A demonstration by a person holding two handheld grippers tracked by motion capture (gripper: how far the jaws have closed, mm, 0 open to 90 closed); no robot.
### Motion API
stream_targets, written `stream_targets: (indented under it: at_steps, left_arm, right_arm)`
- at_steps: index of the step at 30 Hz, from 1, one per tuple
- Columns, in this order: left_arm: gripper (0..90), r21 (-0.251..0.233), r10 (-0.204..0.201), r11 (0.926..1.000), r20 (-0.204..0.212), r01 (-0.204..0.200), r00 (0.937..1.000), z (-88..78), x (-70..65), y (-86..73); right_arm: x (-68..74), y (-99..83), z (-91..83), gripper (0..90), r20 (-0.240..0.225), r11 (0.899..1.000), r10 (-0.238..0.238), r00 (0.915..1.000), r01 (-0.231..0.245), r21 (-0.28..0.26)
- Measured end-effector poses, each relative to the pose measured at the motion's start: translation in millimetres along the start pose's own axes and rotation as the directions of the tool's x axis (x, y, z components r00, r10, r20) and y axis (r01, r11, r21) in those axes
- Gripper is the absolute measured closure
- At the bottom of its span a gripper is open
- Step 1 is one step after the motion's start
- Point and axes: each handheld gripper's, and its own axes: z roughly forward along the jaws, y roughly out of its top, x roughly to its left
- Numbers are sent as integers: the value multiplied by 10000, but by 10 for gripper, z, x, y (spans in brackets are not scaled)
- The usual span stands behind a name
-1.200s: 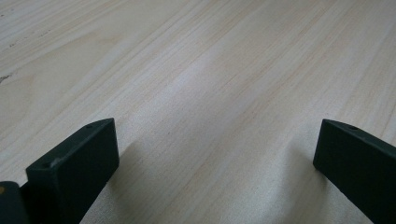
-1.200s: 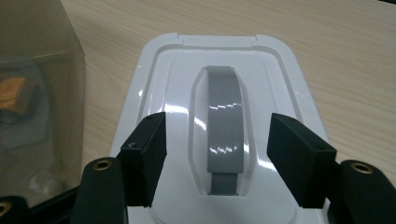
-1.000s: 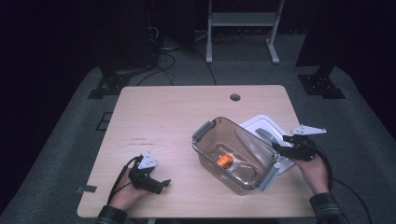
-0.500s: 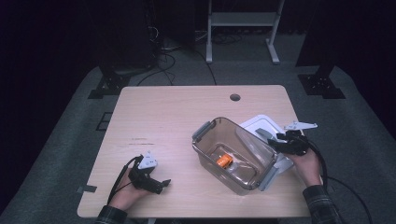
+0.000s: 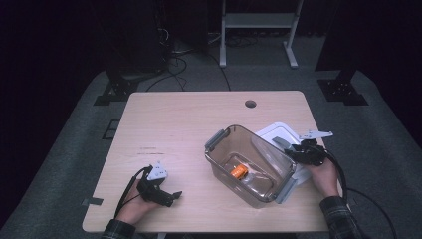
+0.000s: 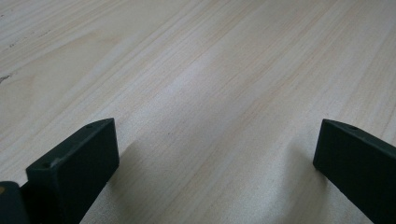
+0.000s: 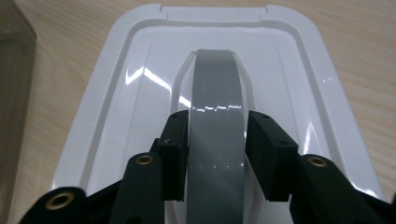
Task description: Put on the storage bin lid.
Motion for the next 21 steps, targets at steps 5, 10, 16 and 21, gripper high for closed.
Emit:
stream_targets:
  at_steps: [5, 10, 16, 21]
  left_arm:
    - [0, 2, 16, 10000, -5, -16, 10000, 0, 1, 1]
    - [0, 2, 19, 10000, -4, -19, 10000, 0, 1, 1]
    - [0, 5, 20, 10000, 1, -20, 10000, 0, 2, 1]
    - [0, 2, 18, 10000, -2, -18, 10000, 0, 2, 1]
  right_arm:
    - [0, 0, -6, 620, 5, 10000, -4, 10000, 5, -14]
    - [-5, -9, 1, 655, -62, 10000, 46, 10000, -46, 48]
    - [-8, -4, -24, 659, 20, 10000, 13, 10000, -13, 87]
    - [-13, 10, -71, 660, 20, 10000, 37, 10000, -37, 7]
